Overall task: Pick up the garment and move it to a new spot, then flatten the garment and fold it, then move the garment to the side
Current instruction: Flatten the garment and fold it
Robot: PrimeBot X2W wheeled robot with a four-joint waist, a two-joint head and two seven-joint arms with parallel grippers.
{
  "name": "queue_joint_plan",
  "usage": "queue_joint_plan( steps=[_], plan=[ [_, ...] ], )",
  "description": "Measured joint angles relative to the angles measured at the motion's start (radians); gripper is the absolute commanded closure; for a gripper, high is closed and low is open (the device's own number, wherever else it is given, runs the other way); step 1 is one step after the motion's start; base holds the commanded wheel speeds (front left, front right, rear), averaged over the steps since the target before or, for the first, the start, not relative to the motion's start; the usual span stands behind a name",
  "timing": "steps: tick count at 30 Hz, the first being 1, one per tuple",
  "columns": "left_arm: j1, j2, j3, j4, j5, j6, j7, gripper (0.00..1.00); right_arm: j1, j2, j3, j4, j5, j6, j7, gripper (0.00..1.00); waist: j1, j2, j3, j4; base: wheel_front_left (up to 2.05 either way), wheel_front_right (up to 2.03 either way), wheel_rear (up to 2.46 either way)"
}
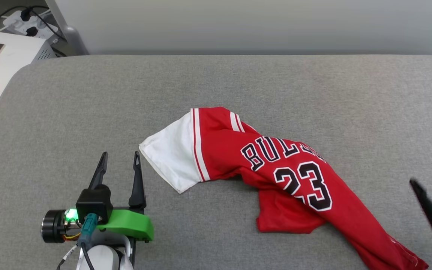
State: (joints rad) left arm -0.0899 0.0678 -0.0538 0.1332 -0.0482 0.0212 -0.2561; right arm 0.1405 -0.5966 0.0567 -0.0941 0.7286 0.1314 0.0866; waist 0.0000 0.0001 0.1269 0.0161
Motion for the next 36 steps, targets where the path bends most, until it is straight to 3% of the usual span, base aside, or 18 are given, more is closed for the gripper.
queue_joint_plan(
  steps=[4, 8, 11, 15, 18, 22, 27, 35, 36],
  plan=[
    [-0.011, 0.000, -0.008, -0.006, 0.005, -0.001, 0.000, 0.00, -0.121, -0.048, -0.018, -0.086, -0.019, 0.000, 0.037, 0.00, 0.0000, 0.0000, 0.020, 0.010, 0.00, 0.00, 0.00],
    [-0.042, -0.002, -0.024, -0.012, 0.008, -0.006, 0.000, 0.00, -0.300, -0.115, 0.049, -0.116, -0.030, 0.000, 0.133, 0.00, 0.0000, 0.0000, 0.048, 0.025, 0.00, 0.00, 0.00],
    [-0.069, -0.004, -0.037, -0.014, 0.011, -0.009, 0.000, 0.00, -0.460, -0.163, 0.174, -0.109, -0.028, 0.000, 0.250, 0.00, 0.0000, 0.0000, 0.075, 0.039, 0.00, 0.00, 0.00],
    [-0.095, -0.006, -0.048, -0.013, 0.012, -0.009, 0.000, 0.00, -0.633, -0.180, 0.339, -0.042, 0.008, 0.000, 0.422, 0.00, 0.0000, 0.0000, 0.106, 0.061, 0.00, 0.00, 0.00],
    [-0.112, -0.008, -0.060, -0.013, 0.011, -0.009, 0.000, 0.00, -0.741, -0.173, 0.444, 0.052, 0.069, 0.000, 0.572, 0.00, 0.0000, 0.0000, 0.130, 0.082, 0.00, 0.00, 0.00],
    [-0.128, -0.010, -0.072, -0.014, 0.003, -0.008, 0.000, 0.00, -0.812, -0.156, 0.550, 0.138, 0.120, 0.000, 0.694, 0.00, 0.0000, 0.0000, 0.159, 0.106, 0.00, 0.00, 0.00],
    [-0.154, -0.011, -0.081, -0.014, -0.005, -0.001, 0.000, 0.00, -0.865, -0.132, 0.678, 0.245, 0.115, 0.000, 0.712, 0.00, 0.0000, 0.0000, 0.201, 0.133, 0.00, 0.00, 0.00],
    [-0.169, -0.012, -0.092, -0.009, -0.006, 0.008, 0.000, 0.00, -0.883, -0.098, 0.815, 0.379, 0.125, -0.002, 0.583, 0.00, 0.0000, 0.0000, 0.240, 0.159, 0.00, 0.00, 0.00],
    [-0.168, -0.012, -0.091, -0.007, -0.006, 0.010, 0.000, 0.00, -0.886, -0.099, 0.829, 0.380, 0.128, -0.003, 0.561, 0.33, 0.0000, 0.0000, 0.238, 0.158, 0.00, 0.00, 0.00]
  ],
)
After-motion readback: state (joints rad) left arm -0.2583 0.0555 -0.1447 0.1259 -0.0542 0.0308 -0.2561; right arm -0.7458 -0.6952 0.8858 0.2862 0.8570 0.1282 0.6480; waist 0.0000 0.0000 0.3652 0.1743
